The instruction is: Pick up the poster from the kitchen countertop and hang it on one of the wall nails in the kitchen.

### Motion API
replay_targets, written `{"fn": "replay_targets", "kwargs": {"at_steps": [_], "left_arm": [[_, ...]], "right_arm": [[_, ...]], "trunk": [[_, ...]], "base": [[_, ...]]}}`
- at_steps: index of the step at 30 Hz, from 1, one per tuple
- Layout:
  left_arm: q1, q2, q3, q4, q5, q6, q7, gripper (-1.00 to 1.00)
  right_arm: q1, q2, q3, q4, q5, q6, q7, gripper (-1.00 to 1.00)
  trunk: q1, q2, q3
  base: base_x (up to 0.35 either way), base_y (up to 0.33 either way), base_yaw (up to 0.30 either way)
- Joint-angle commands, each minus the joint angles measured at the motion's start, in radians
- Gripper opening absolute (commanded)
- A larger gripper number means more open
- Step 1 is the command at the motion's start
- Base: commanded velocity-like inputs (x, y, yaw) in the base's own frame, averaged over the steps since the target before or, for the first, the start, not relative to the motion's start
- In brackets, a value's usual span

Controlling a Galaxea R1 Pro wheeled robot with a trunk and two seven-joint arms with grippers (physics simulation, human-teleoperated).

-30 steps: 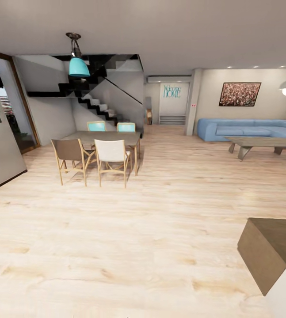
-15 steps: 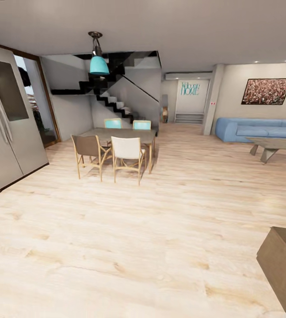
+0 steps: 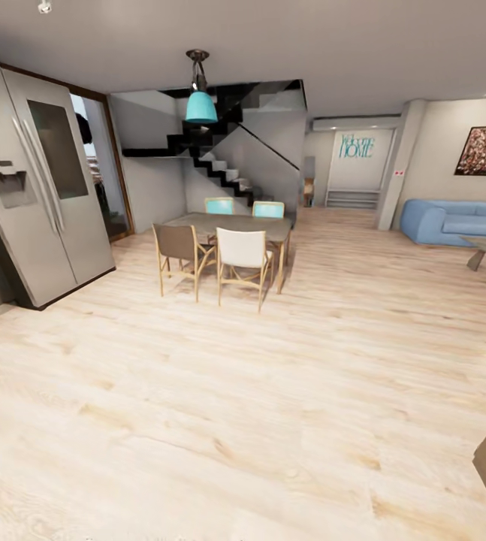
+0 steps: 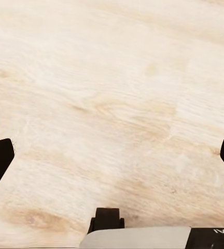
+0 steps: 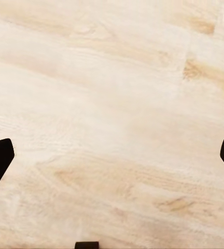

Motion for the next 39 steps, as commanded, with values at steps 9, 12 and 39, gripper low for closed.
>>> {"fn": "replay_targets", "kwargs": {"at_steps": [9, 12, 39], "left_arm": [[0.0, 0.001, -0.002, -0.002, 0.0, -0.001, 0.001, 1.0], [0.0, 0.001, -0.002, -0.002, 0.0, -0.001, 0.001, 1.0], [0.0, 0.0, 0.003, -0.001, 0.0, -0.002, 0.0, 1.0]], "right_arm": [[0.0, -0.001, 0.001, 0.001, 0.0, -0.003, 0.003, 1.0], [0.0, 0.0, 0.001, 0.001, 0.0, -0.003, 0.003, 1.0], [0.001, -0.005, 0.003, 0.079, 0.001, -0.003, 0.006, 1.0]], "trunk": [[0.0, 0.0, -0.006], [0.0, 0.0, -0.006], [0.0, 0.0, -0.006]], "base": [[0.074, -0.103, 0.137], [0.172, -0.256, 0.137], [0.017, -0.026, 0.106]]}}
